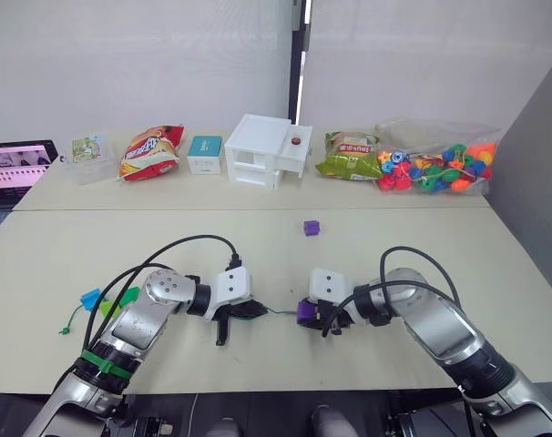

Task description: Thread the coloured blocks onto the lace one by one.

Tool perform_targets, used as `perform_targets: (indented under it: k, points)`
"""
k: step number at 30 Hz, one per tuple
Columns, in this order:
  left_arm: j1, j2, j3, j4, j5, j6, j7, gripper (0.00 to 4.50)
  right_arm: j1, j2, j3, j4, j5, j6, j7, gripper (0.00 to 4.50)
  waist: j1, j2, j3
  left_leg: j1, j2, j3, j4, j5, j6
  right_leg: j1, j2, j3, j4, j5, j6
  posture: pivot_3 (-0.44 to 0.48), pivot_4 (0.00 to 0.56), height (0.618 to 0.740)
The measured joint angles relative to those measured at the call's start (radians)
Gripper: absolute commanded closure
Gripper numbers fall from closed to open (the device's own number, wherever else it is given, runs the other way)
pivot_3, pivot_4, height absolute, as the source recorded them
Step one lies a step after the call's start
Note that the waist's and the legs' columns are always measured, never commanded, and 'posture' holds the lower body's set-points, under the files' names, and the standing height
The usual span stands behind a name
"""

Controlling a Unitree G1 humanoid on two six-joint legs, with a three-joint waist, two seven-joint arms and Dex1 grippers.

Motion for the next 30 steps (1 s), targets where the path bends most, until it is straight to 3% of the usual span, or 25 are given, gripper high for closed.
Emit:
perform_targets:
  k: [15,22,25,30]
  points:
    - [-0.039,-0.063,-0.048,-0.037,0.009,0.047,0.003,4.5,0.003,-0.001,-0.001,-0.01,0.009,0.025,-0.008,3.31,0.0,0.0,0.0,0.0,0.0,0.0,0.0,0.0,0.0,0.0,0.0,0.0,0.0,0.0,0.0,0.0,0.15,0.74]
    - [-0.039,-0.016,-0.061,-0.044,0.038,0.048,0.0,4.5,0.005,-0.002,0.0,-0.015,0.011,0.027,-0.014,3.31,0.0,0.0,0.0,0.0,0.0,0.0,0.0,0.0,0.0,0.0,0.0,0.0,0.0,0.0,0.0,0.0,0.15,0.74]
    - [-0.039,-0.009,-0.052,-0.047,0.029,0.07,-0.003,3.7,0.005,-0.006,0.0,-0.015,0.017,0.028,-0.016,3.31,0.0,0.0,0.0,0.0,0.0,0.0,0.0,0.0,0.0,0.0,0.0,0.0,0.0,0.0,0.0,0.0,0.15,0.74]
    - [-0.039,0.044,-0.039,-0.057,0.031,0.064,-0.014,2.01,0.004,-0.006,0.001,-0.014,0.019,0.027,-0.019,3.31,0.0,0.0,0.0,0.0,0.0,0.0,0.0,0.0,0.0,0.0,0.0,0.0,0.0,0.0,0.0,0.0,0.15,0.74]
